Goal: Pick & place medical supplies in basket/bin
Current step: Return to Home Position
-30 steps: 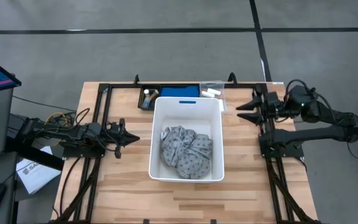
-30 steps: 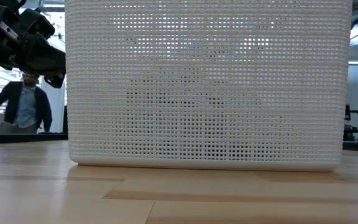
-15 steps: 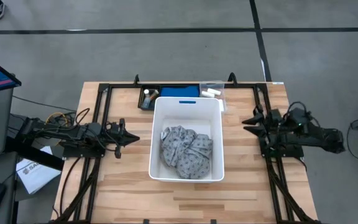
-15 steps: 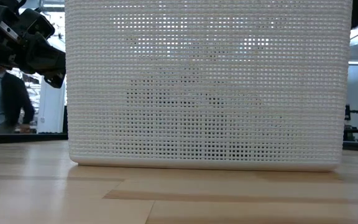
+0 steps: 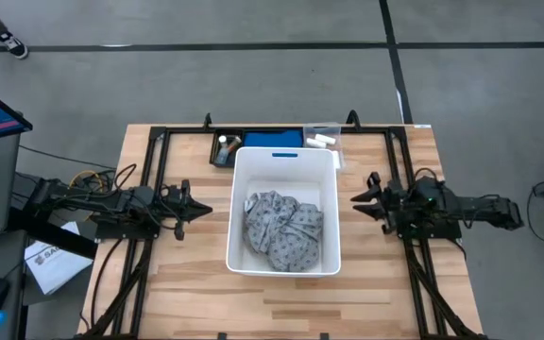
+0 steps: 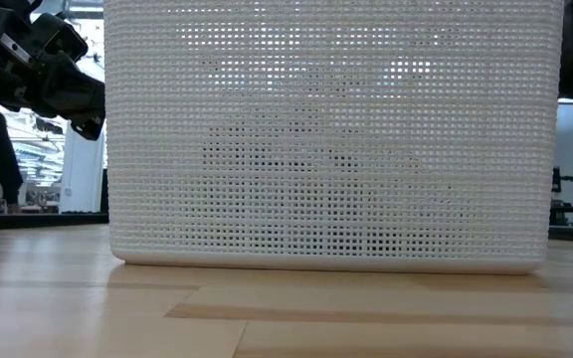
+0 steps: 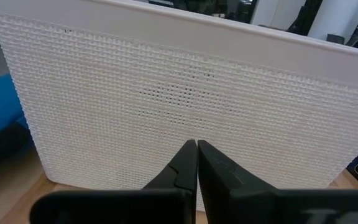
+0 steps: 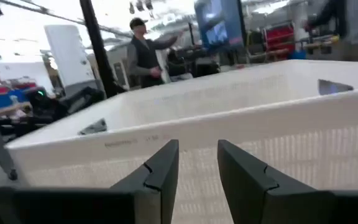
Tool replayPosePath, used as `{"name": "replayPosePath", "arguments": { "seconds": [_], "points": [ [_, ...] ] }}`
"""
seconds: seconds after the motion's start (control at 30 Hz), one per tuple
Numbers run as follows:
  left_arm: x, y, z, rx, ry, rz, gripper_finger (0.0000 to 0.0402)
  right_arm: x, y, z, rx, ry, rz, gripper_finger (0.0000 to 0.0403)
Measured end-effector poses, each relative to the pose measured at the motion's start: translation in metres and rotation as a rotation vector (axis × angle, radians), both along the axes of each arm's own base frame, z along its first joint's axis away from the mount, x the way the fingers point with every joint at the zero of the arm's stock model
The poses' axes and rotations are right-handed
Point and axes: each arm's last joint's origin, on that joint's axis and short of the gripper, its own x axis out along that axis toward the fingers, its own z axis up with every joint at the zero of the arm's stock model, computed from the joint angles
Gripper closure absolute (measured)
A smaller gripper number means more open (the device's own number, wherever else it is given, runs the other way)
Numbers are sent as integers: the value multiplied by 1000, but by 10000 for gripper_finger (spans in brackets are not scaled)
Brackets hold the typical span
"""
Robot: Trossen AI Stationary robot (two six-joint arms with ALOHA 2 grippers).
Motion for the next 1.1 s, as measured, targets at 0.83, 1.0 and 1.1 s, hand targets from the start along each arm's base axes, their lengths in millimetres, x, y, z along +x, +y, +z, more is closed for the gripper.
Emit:
{"name": "replayPosePath", "arguments": {
  "seconds": [0.83, 1.0, 1.1],
  "points": [
    [0, 0, 0, -1, 1, -3, 399, 1, -4, -12, -85, 116, -102, 294],
    [0, 0, 0, 0, 2, -3, 399, 1, -4, -12, -85, 115, -102, 294],
    [0, 0, 0, 0, 2, -3, 399, 1, -4, -12, -85, 115, -102, 294]
  ]
}}
